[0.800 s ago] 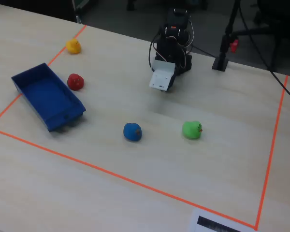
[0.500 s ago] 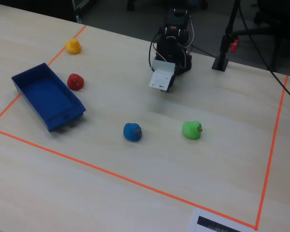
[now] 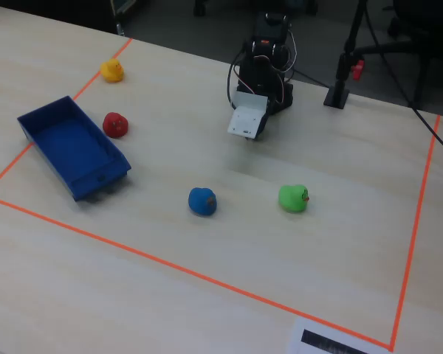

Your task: Grasp yellow duck and put it into box.

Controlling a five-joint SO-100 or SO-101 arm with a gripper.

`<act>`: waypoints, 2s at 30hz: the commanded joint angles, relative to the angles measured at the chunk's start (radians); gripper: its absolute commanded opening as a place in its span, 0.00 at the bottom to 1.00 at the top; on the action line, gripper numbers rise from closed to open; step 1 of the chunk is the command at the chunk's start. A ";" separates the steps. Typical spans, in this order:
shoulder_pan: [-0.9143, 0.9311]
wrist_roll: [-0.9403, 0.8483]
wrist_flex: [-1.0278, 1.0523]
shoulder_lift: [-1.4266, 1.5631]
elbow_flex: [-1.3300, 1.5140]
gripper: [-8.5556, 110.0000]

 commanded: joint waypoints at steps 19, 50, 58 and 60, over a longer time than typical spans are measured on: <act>-0.003 0.003 0.017 0.000 -0.005 0.09; 0.003 0.000 0.017 0.000 -0.005 0.09; 0.112 0.020 -0.515 -0.089 -0.072 0.07; 0.155 0.041 -0.620 -0.224 -0.186 0.07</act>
